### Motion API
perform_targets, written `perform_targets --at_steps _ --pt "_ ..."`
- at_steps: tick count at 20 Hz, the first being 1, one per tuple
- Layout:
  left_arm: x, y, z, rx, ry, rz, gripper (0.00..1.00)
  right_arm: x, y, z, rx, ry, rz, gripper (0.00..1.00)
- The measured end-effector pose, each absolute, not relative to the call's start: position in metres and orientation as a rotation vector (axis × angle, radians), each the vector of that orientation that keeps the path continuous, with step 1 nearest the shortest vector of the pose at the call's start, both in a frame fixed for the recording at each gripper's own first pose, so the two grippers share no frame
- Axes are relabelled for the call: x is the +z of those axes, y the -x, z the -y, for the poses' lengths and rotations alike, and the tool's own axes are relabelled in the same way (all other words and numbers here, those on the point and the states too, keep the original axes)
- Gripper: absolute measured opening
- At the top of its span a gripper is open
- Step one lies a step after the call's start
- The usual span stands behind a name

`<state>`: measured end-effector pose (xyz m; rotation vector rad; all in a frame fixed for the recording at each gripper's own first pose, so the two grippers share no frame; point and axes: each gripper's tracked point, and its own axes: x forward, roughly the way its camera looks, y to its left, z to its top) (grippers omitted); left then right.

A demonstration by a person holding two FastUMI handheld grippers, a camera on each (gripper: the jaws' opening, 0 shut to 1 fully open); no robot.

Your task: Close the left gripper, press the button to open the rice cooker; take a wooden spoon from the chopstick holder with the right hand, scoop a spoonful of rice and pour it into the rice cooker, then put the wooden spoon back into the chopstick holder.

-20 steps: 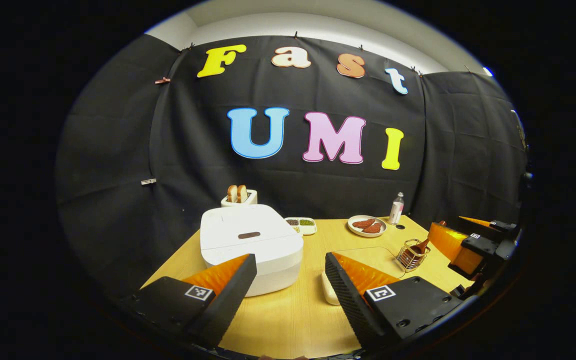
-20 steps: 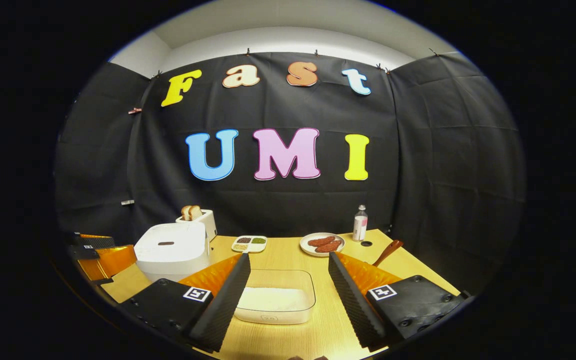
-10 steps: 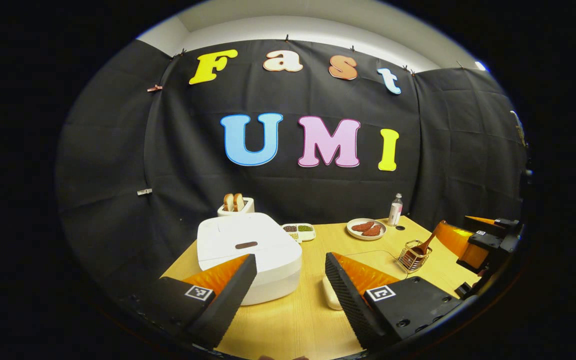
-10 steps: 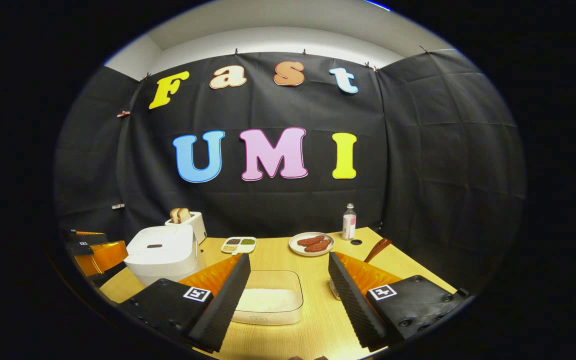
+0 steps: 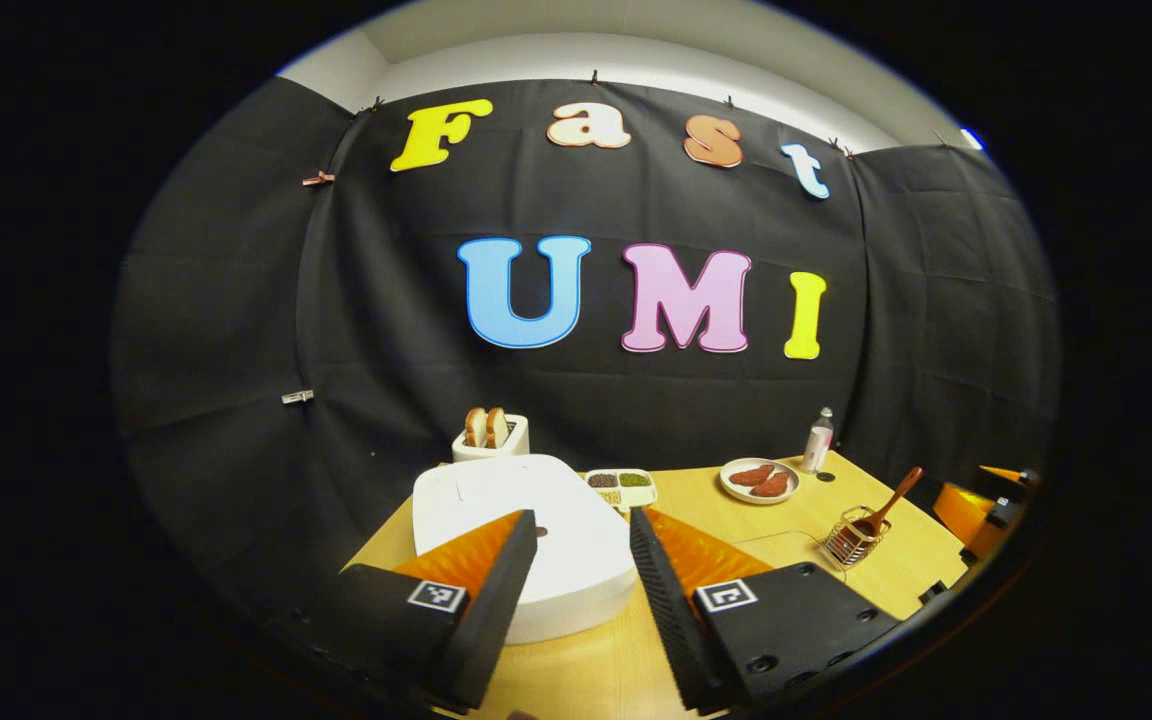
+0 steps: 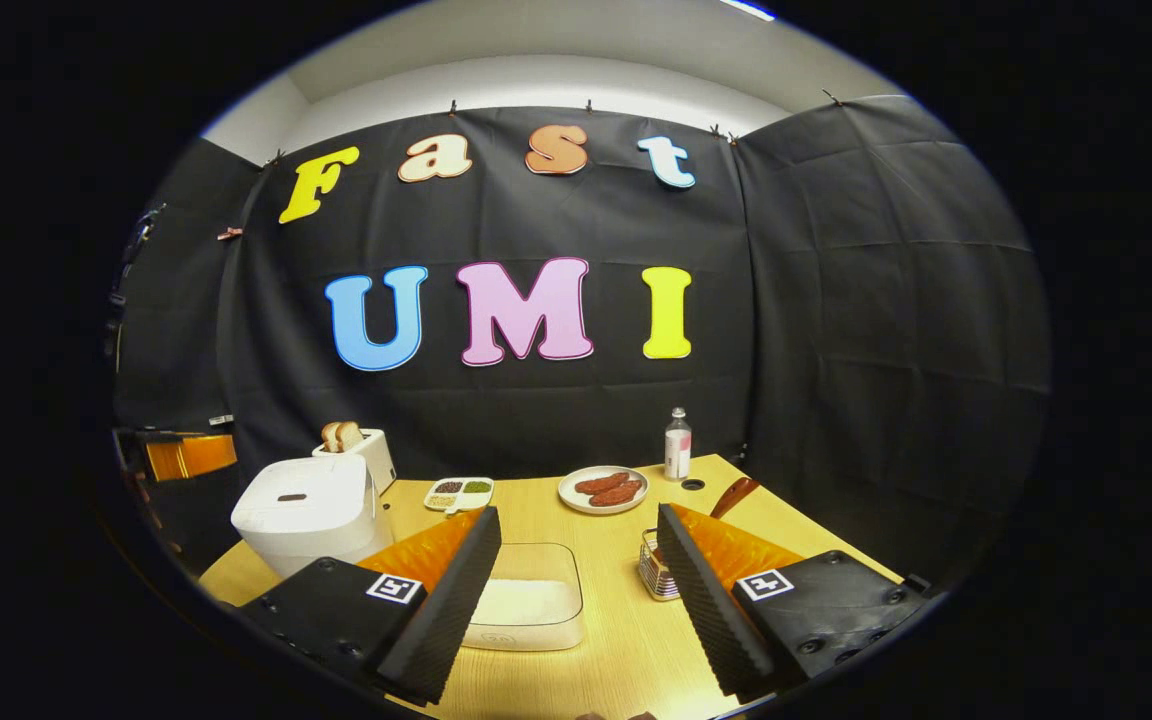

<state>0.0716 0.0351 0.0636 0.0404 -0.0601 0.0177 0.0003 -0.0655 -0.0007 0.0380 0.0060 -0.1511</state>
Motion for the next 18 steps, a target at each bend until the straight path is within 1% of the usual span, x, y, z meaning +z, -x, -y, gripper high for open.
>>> perform_targets --at_steps 1,2,3,4,7,8,9,10,12,18 --pt "0.066 -0.080 -0.040 0.023 -0.039 0.055 0.66 -0.002 0.000 0.069 -0.158 -0.038 -0.010 0.98" --pt "0.070 -0.086 -0.047 0.031 -0.034 0.053 0.59 -0.003 0.002 0.072 -0.165 -0.038 -0.014 0.98" --pt "0.074 -0.095 -0.053 0.043 -0.026 0.051 0.54 -0.003 0.003 0.075 -0.174 -0.039 -0.019 0.98" --pt "0.076 -0.103 -0.058 0.055 -0.019 0.040 0.41 -0.004 0.003 0.078 -0.182 -0.040 -0.023 0.98" --pt "0.076 -0.127 -0.071 0.074 -0.018 0.005 0.25 -0.004 0.007 0.091 -0.215 -0.032 -0.028 0.98" --pt "0.073 -0.136 -0.074 0.075 -0.015 -0.008 0.16 -0.004 0.010 0.095 -0.226 -0.030 -0.028 0.98" --pt "0.071 -0.144 -0.076 0.071 -0.005 -0.024 0.15 -0.004 0.011 0.098 -0.237 -0.027 -0.029 0.98" --pt "0.065 -0.152 -0.078 0.070 0.013 -0.047 0.10 -0.004 0.013 0.103 -0.248 -0.023 -0.031 0.98" --pt "0.050 -0.166 -0.081 0.056 0.055 -0.102 0.07 -0.004 0.018 0.110 -0.267 -0.015 -0.034 0.98" --pt "0.005 -0.207 -0.098 0.058 0.104 -0.236 0.06 -0.008 0.032 0.131 -0.330 -0.001 -0.053 0.98"
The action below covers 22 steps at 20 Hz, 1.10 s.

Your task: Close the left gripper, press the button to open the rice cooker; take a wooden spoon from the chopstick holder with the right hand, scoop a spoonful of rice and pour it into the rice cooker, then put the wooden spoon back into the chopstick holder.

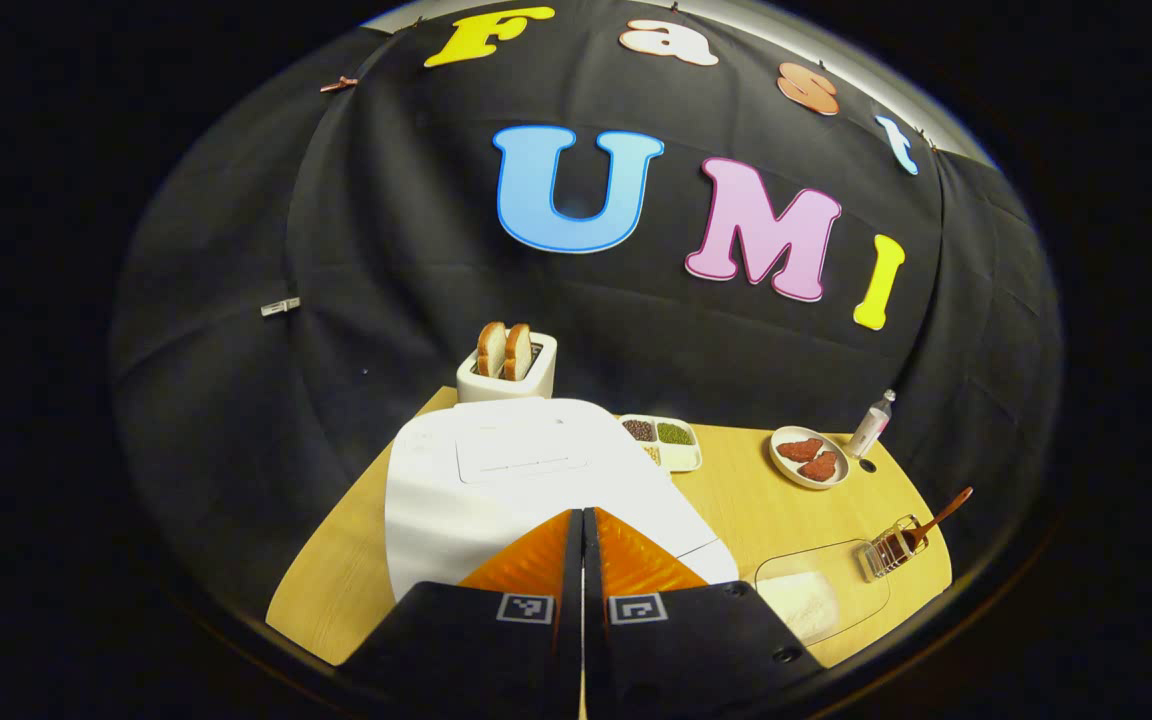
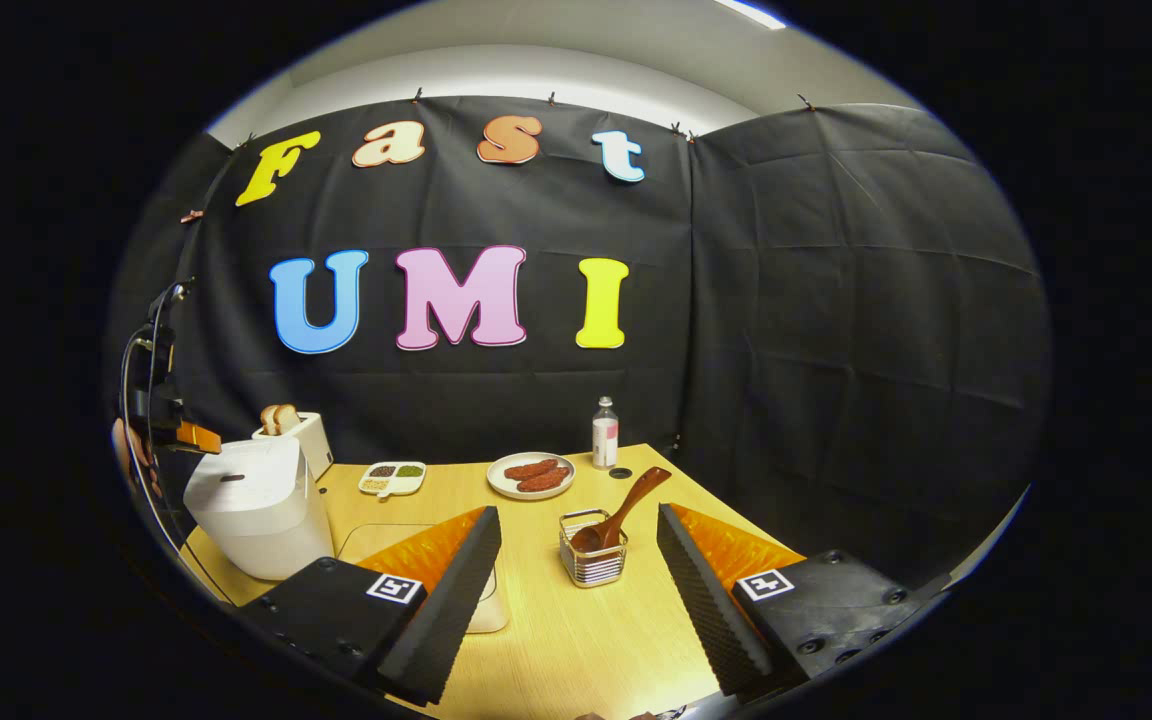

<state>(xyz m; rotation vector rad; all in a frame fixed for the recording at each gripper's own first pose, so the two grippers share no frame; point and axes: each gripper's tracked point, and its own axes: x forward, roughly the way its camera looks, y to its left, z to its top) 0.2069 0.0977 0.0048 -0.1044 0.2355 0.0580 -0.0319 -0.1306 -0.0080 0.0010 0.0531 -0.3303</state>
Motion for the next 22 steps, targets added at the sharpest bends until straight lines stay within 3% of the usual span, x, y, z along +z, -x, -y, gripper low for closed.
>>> perform_targets --at_steps 5,17,21,22 --pt "-0.024 -0.217 -0.098 0.060 0.146 -0.312 0.06 -0.013 0.035 0.141 -0.365 -0.012 -0.071 0.99" --pt "-0.032 -0.217 -0.097 0.045 0.155 -0.304 0.07 -0.021 0.035 0.139 -0.351 -0.021 -0.117 0.98" --pt "0.021 -0.198 -0.098 0.119 0.080 -0.143 0.07 -0.010 0.023 0.153 -0.333 -0.032 -0.105 0.98" --pt "0.038 -0.191 -0.099 0.144 0.059 -0.088 0.11 -0.009 0.018 0.156 -0.325 -0.040 -0.105 0.98"
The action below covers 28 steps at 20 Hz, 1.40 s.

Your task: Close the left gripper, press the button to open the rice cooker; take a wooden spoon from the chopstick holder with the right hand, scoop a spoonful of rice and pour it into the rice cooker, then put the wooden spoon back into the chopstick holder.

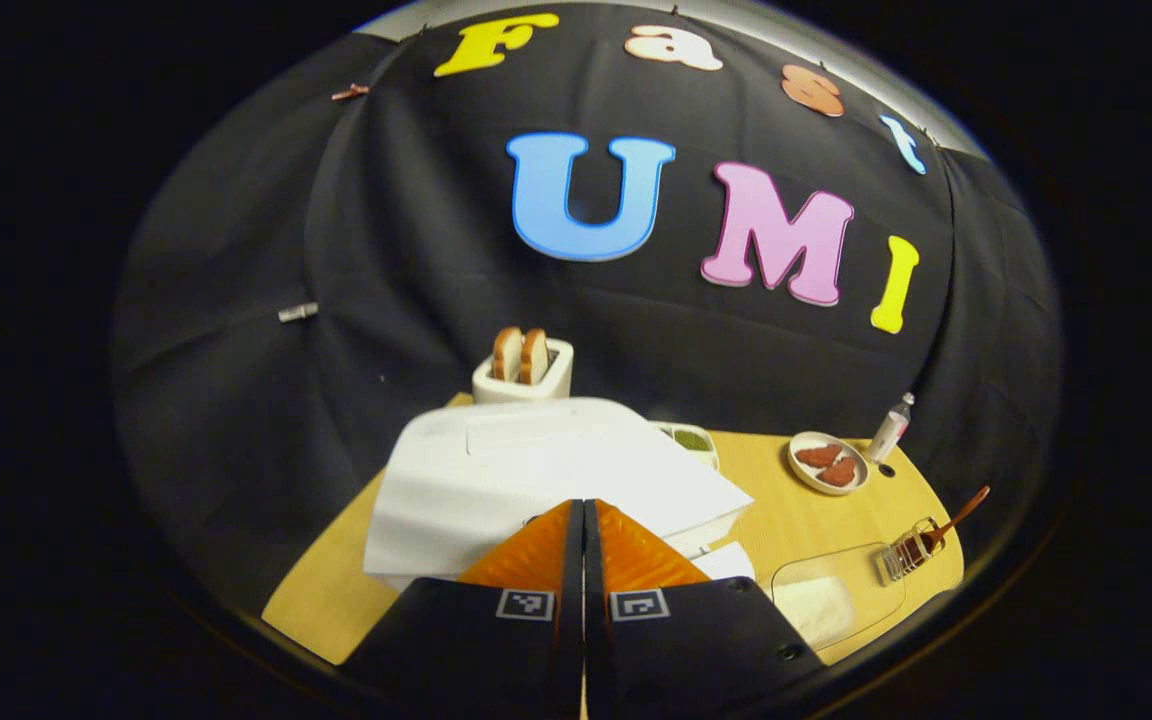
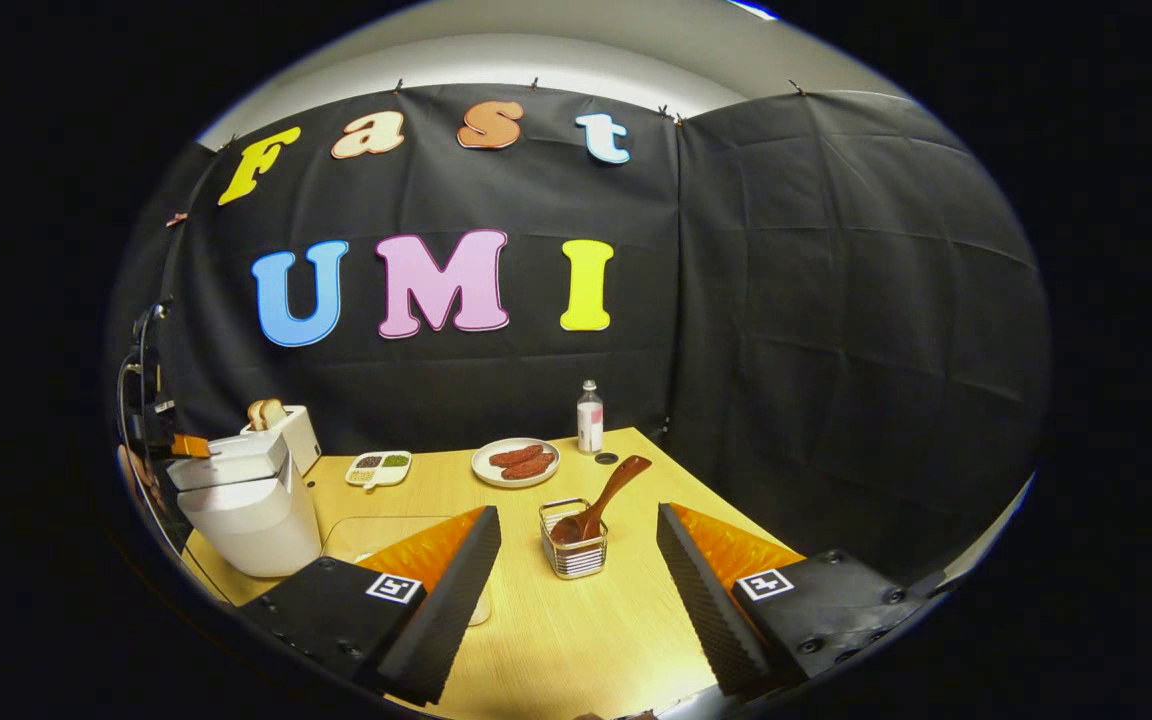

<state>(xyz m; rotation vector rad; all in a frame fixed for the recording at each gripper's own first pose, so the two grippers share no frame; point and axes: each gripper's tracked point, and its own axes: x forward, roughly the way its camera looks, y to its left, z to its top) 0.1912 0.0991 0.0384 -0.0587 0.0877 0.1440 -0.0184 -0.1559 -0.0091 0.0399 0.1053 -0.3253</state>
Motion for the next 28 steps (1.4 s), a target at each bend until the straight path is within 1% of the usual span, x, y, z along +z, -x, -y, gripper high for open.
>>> perform_targets --at_steps 1,5,9,11,12,13,14,15,16,17,18,24,28 --pt "0.058 -0.183 -0.098 0.164 0.038 -0.036 0.07 -0.009 0.012 0.159 -0.315 -0.049 -0.108 0.98" --pt "0.085 -0.143 -0.077 0.192 0.044 0.053 0.07 -0.013 -0.015 0.176 -0.265 -0.078 -0.135 0.99" --pt "0.086 -0.110 -0.051 0.218 0.070 0.080 0.11 -0.020 -0.039 0.196 -0.216 -0.094 -0.158 0.98" --pt "0.077 -0.101 -0.036 0.237 0.061 0.064 0.17 -0.026 -0.050 0.206 -0.195 -0.108 -0.173 0.98" --pt "0.071 -0.097 -0.030 0.251 0.050 0.052 0.36 -0.030 -0.056 0.209 -0.184 -0.118 -0.180 0.98" --pt "0.066 -0.093 -0.022 0.255 0.046 0.043 0.48 -0.034 -0.062 0.214 -0.174 -0.125 -0.191 0.98" --pt "0.062 -0.088 -0.013 0.258 0.053 0.036 0.70 -0.040 -0.069 0.219 -0.166 -0.133 -0.203 0.98" --pt "0.060 -0.085 -0.003 0.257 0.063 0.034 0.80 -0.046 -0.075 0.224 -0.158 -0.144 -0.220 0.98" --pt "0.057 -0.083 0.004 0.262 0.072 0.031 0.91 -0.054 -0.081 0.226 -0.145 -0.157 -0.239 0.98" --pt "0.054 -0.080 0.010 0.279 0.075 0.025 0.95 -0.061 -0.087 0.230 -0.133 -0.170 -0.261 0.98" --pt "0.052 -0.078 0.014 0.302 0.073 0.023 0.96 -0.070 -0.095 0.235 -0.124 -0.184 -0.281 0.98" --pt "0.032 -0.066 0.049 0.375 0.064 -0.017 0.96 -0.114 -0.139 0.249 -0.062 -0.299 -0.414 0.99" --pt "0.017 -0.057 0.066 0.421 0.077 -0.055 0.96 -0.132 -0.171 0.260 -0.055 -0.356 -0.452 0.99"
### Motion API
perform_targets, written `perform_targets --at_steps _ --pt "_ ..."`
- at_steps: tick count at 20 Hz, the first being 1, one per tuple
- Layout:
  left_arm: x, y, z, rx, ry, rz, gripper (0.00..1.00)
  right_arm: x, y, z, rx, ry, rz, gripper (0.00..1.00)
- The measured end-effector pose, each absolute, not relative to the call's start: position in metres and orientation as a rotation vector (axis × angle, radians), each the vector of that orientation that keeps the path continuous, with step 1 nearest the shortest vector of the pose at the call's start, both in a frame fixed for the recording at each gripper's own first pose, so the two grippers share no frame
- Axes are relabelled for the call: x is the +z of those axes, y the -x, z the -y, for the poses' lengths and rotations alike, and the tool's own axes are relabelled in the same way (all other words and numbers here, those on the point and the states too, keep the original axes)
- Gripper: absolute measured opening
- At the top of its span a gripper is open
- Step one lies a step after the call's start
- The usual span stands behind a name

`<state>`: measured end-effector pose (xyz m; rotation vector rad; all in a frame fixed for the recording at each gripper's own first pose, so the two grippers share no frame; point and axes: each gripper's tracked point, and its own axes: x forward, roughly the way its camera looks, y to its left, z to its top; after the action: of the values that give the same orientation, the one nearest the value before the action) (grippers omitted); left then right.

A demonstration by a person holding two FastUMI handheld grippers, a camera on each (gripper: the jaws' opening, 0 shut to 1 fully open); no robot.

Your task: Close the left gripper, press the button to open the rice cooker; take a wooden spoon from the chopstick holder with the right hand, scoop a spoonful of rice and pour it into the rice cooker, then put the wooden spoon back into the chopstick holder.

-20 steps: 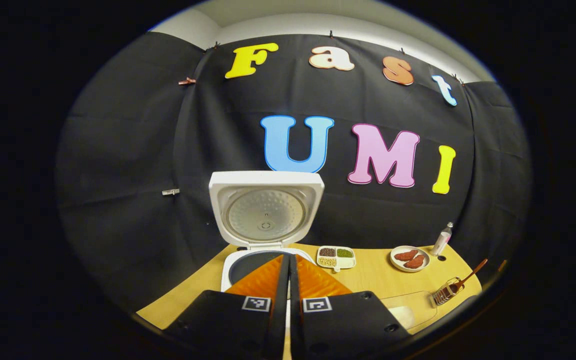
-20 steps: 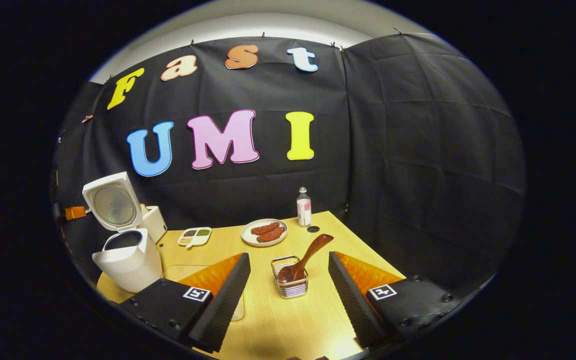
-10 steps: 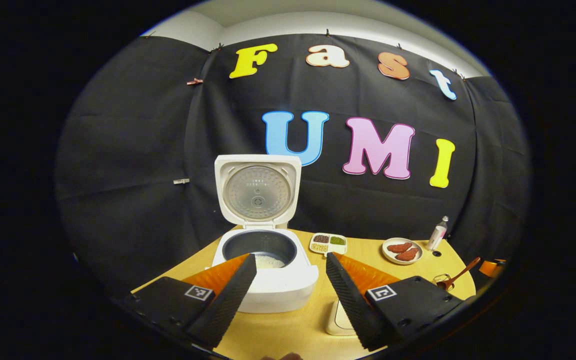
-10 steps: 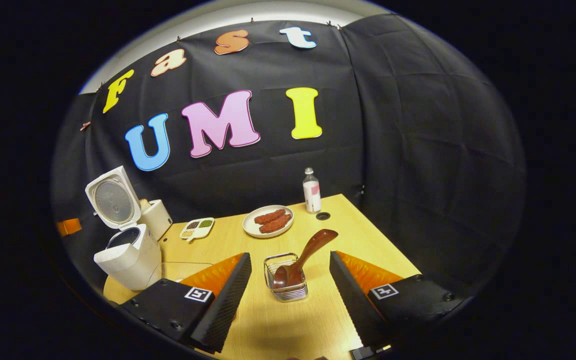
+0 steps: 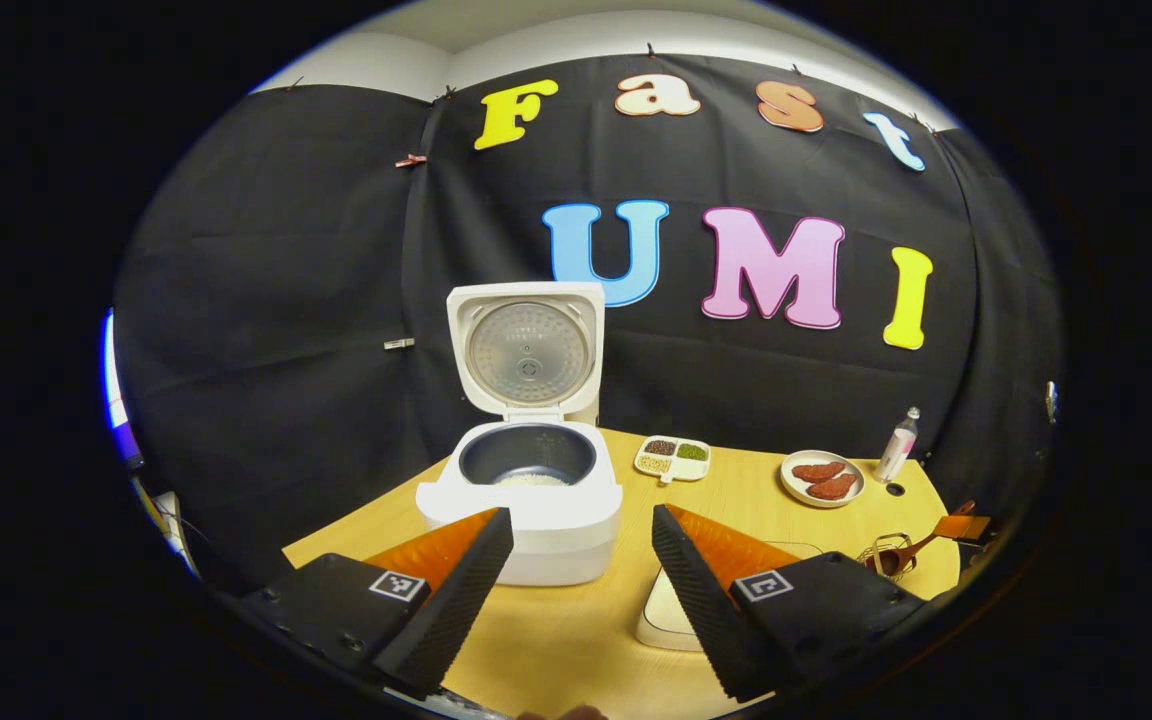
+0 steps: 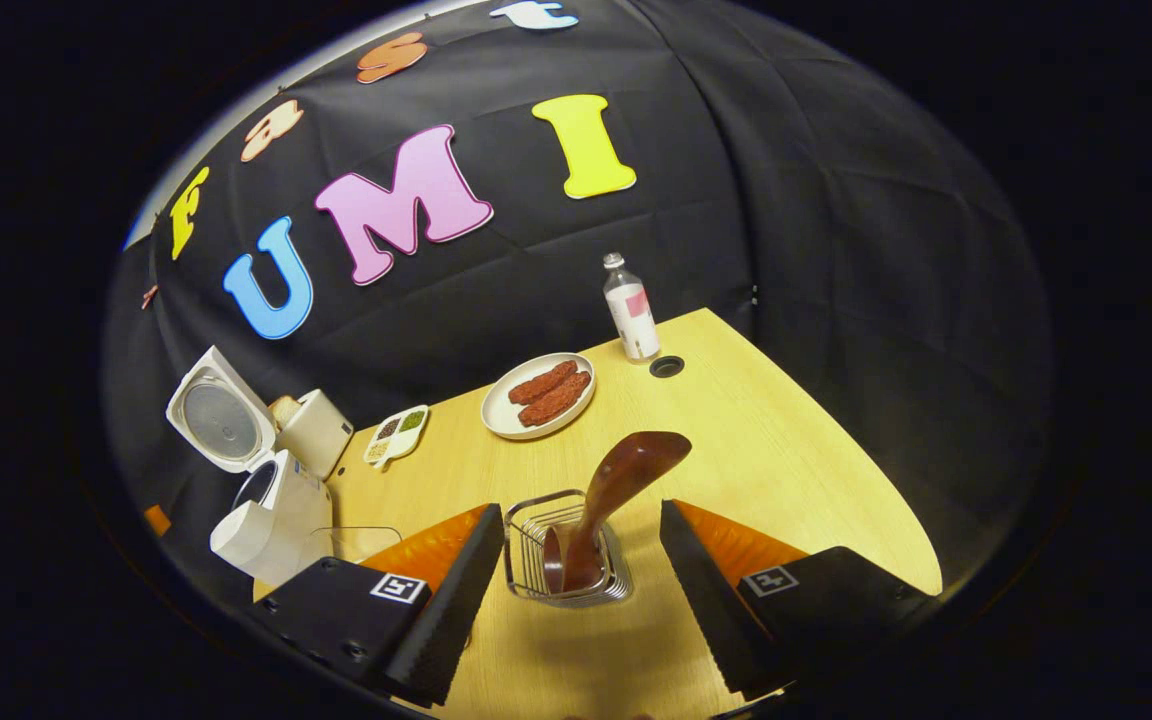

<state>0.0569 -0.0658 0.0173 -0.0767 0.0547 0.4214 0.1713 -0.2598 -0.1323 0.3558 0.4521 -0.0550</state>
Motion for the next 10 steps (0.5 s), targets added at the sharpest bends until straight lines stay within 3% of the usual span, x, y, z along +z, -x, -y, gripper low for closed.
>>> perform_targets --at_steps 7,10 --pt "-0.003 -0.040 0.091 0.439 0.045 -0.111 0.96 -0.149 -0.211 0.270 -0.071 -0.448 -0.472 0.96" --pt "-0.011 -0.037 0.096 0.433 0.034 -0.131 0.96 -0.148 -0.222 0.275 -0.101 -0.468 -0.452 0.82"
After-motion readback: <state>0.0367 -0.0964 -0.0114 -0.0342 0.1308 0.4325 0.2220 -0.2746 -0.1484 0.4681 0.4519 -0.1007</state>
